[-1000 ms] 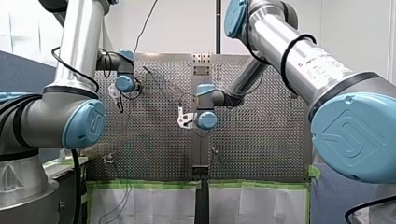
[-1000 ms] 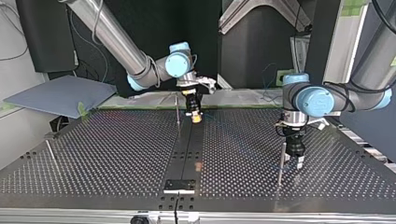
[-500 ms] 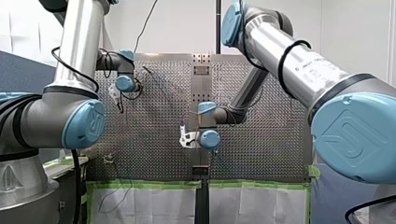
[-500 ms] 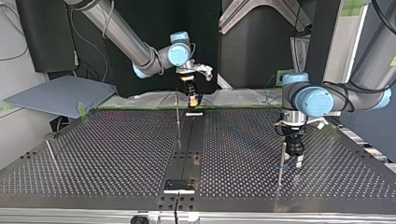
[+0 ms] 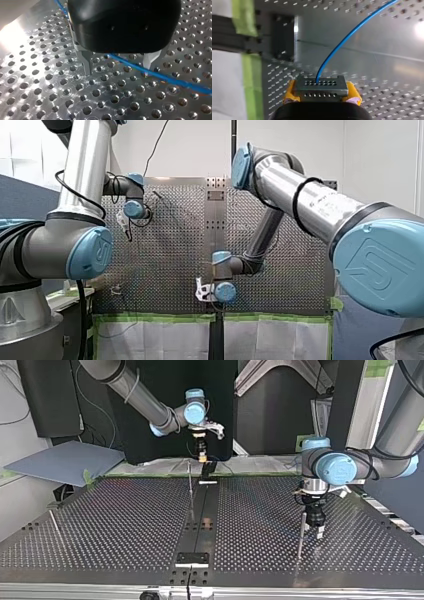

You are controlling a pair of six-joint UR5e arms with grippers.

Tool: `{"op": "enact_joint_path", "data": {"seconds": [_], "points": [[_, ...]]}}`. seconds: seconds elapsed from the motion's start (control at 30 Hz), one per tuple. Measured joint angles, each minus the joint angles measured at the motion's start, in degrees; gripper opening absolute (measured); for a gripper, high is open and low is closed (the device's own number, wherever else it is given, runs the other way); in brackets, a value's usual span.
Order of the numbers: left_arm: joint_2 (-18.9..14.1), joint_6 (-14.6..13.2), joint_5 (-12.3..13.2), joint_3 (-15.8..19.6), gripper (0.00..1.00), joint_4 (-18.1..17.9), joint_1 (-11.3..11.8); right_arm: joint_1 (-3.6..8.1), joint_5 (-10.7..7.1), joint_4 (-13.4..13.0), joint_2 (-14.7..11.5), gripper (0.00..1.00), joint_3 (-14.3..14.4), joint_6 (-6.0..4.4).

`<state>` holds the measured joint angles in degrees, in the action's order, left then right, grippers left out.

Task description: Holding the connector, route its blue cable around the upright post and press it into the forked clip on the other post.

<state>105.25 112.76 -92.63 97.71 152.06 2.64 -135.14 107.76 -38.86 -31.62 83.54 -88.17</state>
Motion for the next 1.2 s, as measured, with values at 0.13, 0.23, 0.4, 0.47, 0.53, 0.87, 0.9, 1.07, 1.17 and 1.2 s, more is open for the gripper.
{"op": "enact_joint_path", "data": {"seconds": [0.13, 0.23, 0.4, 0.47, 0.53, 0.87, 0.9, 1.07, 1.17, 1.2], "points": [[0.0, 0.0, -0.2, 0.0, 1.0, 0.0, 0.0, 0.32, 0.58, -1.8, 2.0, 0.0, 1.4, -0.64], [0.0, 0.0, -0.2, 0.0, 1.0, 0.0, 0.1, 0.65, 0.69, -3.3, 3.6, 0.0, 2.9, -1.31], [0.0, 0.0, -0.2, 0.0, 1.0, 0.0, 0.1, 1.31, 1.07, -5.9, 6.2, 0.0, 5.5, -1.74], [0.0, 0.0, -0.2, 0.0, 1.0, 0.1, 0.2, 1.56, 1.27, -6.8, 7.1, 0.0, 6.4, -1.72], [0.0, 0.0, -0.2, 0.0, 1.0, 0.2, 0.2, 1.83, 1.44, -8.0, 7.8, 0.0, 7.1, -1.72], [0.0, 0.0, -0.2, 0.0, 1.0, 0.4, 0.2, 4.06, 1.58, -10.8, 9.5, 0.0, 7.7, -1.39], [0.0, 0.0, -0.2, 0.0, 1.0, 0.4, 0.2, 4.43, 1.57, -11.2, 9.5, 0.0, 7.7, -1.33], [0.0, 0.0, -0.2, 0.0, 1.0, 0.4, 0.2, 5.89, 1.25, -12.4, 9.6, 0.0, 7.7, -1.17], [0.0, 0.0, -0.2, 0.0, 1.0, 0.4, 0.2, 6.54, 0.59, -13.0, 9.7, 0.0, 7.7, -0.86], [0.0, 0.0, -0.2, 0.0, 1.0, 0.4, 0.2, 6.75, 0.2, -13.2, 9.7, 0.0, 7.7, -0.69]]}}
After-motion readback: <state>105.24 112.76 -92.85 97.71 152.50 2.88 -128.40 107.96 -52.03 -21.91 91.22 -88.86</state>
